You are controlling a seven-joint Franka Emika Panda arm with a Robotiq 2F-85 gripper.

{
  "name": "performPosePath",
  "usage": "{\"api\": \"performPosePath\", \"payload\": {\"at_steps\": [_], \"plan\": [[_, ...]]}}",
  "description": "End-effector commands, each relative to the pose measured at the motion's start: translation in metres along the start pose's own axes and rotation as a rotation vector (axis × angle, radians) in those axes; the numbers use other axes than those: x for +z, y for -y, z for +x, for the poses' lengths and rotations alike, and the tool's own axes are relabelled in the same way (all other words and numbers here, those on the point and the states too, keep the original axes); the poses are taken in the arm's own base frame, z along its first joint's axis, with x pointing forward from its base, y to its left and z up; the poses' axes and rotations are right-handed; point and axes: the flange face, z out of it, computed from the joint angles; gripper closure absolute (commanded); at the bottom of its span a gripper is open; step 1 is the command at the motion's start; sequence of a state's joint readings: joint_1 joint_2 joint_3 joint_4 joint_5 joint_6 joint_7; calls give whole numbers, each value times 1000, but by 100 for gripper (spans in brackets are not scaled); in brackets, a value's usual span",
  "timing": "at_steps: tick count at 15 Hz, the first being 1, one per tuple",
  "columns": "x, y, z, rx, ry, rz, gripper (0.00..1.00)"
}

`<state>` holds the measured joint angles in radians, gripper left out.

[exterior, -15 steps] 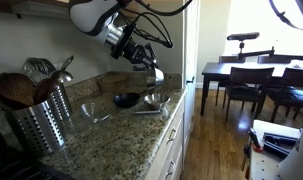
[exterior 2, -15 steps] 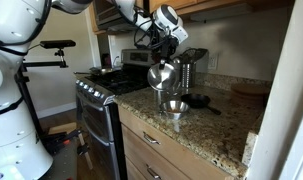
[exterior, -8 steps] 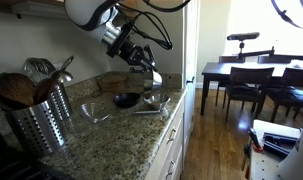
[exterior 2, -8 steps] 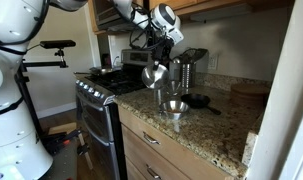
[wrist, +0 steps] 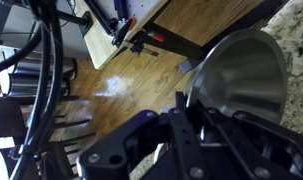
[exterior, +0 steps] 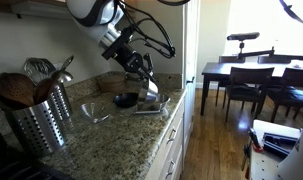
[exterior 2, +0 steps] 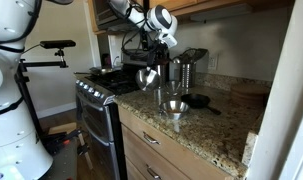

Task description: Pour the contents in the bowl on the left into the bowl on the right

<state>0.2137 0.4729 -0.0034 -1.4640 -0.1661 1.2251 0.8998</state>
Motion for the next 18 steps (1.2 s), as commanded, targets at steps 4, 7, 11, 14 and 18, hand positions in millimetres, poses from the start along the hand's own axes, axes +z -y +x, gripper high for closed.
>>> {"api": "performPosePath", "payload": {"at_steps": [4,7,11,14,18], "plan": [[21,1,-18,18,-3,112,92],[29,10,-22,18,-29,134,92],[36,26,-28,32,-53,190,92],[39,38,-33,36,-67,238,92],[45,50,-37,42,-78,286,92]]}}
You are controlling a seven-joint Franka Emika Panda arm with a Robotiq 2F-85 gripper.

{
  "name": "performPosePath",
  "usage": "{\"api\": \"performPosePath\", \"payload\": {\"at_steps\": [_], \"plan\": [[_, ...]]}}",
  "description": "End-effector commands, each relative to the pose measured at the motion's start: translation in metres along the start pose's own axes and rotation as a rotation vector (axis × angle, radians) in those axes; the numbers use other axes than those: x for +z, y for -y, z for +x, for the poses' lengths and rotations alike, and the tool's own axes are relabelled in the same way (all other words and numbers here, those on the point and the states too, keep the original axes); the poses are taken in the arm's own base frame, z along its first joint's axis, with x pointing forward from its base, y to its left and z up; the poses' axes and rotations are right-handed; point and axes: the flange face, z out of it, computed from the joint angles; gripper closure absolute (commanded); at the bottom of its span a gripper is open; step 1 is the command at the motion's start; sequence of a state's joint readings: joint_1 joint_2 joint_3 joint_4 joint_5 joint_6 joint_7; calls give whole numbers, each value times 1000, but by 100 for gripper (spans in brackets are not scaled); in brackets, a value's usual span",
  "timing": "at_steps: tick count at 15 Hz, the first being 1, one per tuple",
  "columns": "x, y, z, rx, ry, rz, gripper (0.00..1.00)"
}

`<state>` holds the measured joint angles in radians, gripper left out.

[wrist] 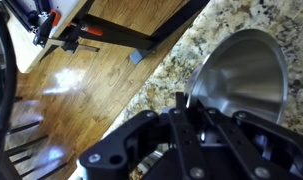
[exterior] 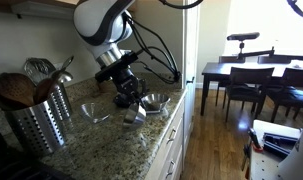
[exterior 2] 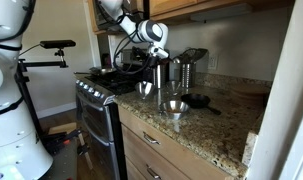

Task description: Pour the contents in the bowl on the left into the bowl on the right

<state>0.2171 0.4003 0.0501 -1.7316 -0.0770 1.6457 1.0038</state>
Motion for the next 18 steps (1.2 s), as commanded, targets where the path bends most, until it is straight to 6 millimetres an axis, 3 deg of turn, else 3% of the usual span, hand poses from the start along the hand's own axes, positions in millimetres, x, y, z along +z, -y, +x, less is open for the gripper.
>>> {"api": "performPosePath", "payload": {"at_steps": [1,9,16,17,18], "plan": [[6,-6,-13,33,-5,63,92],[39,-11,-3,87,0,78,92],[46,-15,-1,103,10,106,93],[47,-15,-2,101,11,108,76],[47,-15,-2,100,11,109,67]]}}
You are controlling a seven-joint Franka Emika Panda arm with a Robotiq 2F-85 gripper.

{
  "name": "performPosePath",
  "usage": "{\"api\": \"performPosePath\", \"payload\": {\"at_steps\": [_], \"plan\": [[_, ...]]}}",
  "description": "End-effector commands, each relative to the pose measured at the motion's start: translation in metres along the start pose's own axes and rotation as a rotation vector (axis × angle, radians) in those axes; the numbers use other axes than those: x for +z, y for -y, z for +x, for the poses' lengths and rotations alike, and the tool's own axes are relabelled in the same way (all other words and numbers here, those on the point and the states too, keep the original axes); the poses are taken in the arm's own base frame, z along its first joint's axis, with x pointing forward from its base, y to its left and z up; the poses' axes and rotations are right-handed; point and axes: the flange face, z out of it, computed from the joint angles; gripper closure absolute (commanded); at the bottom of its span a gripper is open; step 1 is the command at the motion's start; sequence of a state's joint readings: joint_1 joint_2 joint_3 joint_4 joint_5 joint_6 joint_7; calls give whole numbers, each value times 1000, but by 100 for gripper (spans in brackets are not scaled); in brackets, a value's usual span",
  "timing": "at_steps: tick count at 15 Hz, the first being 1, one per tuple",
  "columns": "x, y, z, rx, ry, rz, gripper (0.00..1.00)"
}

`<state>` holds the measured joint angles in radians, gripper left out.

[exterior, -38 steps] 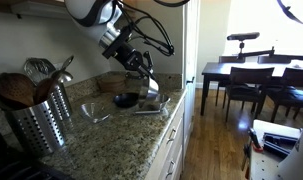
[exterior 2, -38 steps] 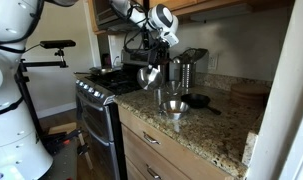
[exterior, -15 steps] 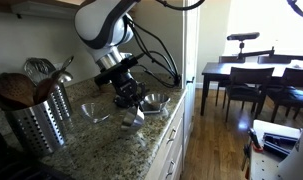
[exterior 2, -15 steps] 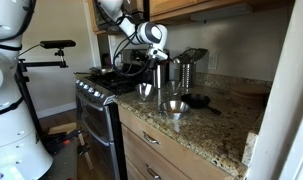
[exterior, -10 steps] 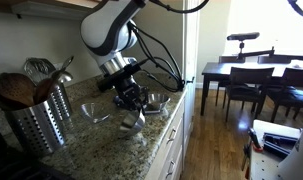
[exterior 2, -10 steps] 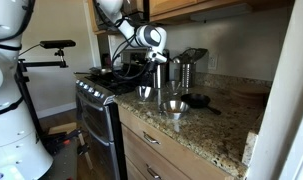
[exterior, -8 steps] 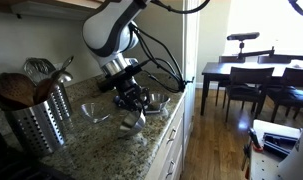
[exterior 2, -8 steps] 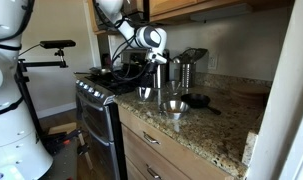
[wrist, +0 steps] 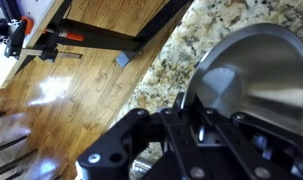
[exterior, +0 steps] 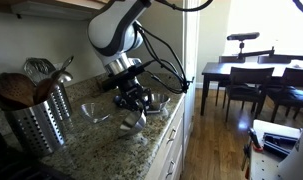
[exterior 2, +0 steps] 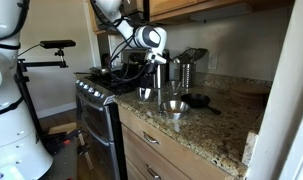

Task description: Pour the contents in the bowl on the left into the bowl on the right

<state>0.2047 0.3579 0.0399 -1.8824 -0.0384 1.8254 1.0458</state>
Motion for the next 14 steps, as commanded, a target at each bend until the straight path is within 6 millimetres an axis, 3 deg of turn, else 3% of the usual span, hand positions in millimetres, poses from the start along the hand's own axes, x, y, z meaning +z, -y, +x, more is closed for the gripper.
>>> {"api": "performPosePath", "payload": {"at_steps": [1,2,3,10,14], "plan": [[16,-11,-5,36,11,21,62],[19,-12,-5,35,12,19,59],[23,-11,-6,32,14,14,48],[31,-13,-8,28,18,3,3],[25,-15,-8,29,11,3,0]]}}
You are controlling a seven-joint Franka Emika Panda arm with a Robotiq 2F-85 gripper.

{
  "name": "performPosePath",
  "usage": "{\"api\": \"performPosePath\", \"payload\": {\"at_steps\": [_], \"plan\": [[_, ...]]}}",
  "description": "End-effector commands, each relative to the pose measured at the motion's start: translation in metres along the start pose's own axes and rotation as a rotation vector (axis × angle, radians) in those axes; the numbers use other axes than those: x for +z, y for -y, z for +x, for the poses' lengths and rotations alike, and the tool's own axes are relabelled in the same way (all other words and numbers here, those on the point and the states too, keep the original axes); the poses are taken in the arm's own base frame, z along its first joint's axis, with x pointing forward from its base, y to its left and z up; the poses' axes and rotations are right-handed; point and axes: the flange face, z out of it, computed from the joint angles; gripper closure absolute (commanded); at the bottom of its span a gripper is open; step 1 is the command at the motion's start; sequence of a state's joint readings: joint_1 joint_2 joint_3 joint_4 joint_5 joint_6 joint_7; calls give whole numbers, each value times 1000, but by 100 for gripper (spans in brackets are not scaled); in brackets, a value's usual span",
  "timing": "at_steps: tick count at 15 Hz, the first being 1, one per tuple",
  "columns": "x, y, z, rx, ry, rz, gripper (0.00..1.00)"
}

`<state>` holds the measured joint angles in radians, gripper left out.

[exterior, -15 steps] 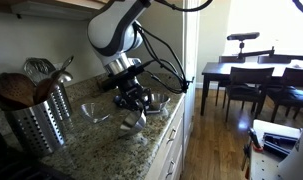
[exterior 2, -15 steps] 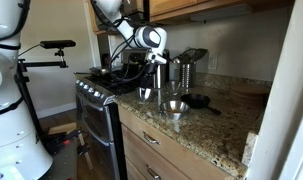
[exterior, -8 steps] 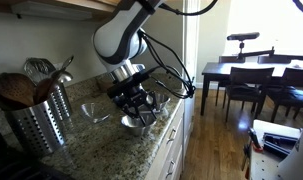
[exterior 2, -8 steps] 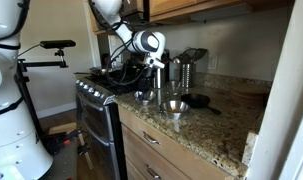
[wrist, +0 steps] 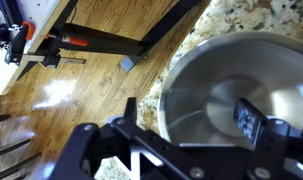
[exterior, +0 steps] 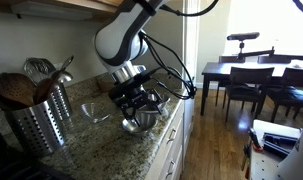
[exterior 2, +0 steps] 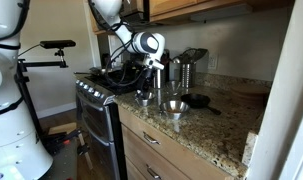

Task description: Pour the contents in the bowl on the left into the bowl on the right

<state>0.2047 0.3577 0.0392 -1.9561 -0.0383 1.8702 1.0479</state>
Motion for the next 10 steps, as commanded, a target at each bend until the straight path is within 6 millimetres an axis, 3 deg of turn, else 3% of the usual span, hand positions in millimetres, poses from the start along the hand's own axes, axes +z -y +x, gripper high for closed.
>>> {"api": "performPosePath", "payload": {"at_steps": [1,10], "plan": [[-10,-13,-5,29,-7,28,0],[-52,-31,-15,31,-47,78,0]]}}
